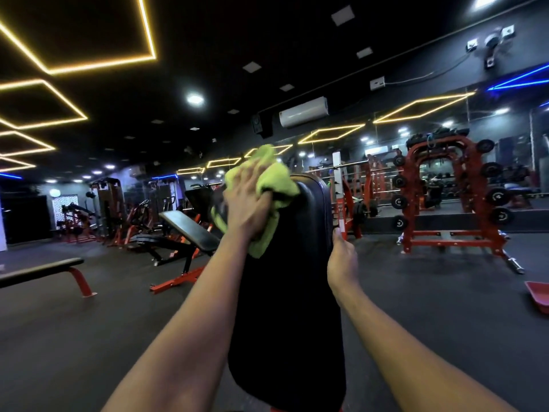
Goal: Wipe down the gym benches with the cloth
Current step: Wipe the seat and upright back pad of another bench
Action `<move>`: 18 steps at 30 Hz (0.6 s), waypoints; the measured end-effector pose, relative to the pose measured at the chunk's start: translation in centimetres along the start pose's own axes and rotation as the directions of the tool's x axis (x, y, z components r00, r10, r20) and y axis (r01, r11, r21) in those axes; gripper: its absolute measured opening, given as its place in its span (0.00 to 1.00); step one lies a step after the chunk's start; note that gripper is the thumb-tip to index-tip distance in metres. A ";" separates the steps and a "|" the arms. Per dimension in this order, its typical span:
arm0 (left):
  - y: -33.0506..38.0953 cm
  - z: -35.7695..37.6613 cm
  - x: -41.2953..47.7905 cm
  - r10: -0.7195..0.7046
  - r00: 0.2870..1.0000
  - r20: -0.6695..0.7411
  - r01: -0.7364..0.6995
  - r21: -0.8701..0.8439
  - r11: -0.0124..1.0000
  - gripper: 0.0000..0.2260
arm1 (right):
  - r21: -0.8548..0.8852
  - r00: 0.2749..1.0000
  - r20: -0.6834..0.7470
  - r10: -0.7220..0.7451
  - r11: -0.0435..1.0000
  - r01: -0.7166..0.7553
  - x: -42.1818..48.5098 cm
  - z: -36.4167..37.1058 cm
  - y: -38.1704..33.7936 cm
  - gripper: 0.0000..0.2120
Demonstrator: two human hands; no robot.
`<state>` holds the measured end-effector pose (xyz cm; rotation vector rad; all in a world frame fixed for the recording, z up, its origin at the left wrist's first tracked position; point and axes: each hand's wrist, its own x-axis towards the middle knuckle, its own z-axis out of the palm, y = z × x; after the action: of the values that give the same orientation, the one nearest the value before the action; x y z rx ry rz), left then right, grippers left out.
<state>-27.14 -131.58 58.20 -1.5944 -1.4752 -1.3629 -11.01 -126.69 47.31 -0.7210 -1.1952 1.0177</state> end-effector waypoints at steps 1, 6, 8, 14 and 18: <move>2.3 0.4 1.6 0.082 0.992 0.101 -0.085 0.028 0.996 0.33 | 0.019 0.999 -0.003 0.035 0.999 -0.035 0.3 0.0 -0.5 0.17; 8.9 2.7 5.6 0.204 0.850 0.485 -0.341 0.213 0.916 0.26 | 0.081 0.993 -0.061 0.099 0.992 -0.094 1.2 1.3 -2.1 0.22; 7.7 2.5 5.7 0.220 0.859 0.463 -0.325 0.159 0.932 0.26 | 0.052 0.991 -0.097 0.089 0.995 -0.084 1.1 1.5 -1.9 0.24; 1.6 -0.4 7.1 -0.090 0.923 0.373 0.033 0.157 0.987 0.27 | -0.056 0.995 -0.102 0.018 0.998 -0.024 0.8 1.4 -1.8 0.26; 3.8 0.8 7.7 -0.147 0.913 0.380 0.038 0.280 0.959 0.29 | -0.102 0.992 -0.123 -0.016 0.995 0.003 0.6 1.7 -1.7 0.29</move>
<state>-24.27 -128.93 65.92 -1.7039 -1.9060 -0.8633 -12.20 -126.85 49.46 -0.8455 -1.1480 0.8965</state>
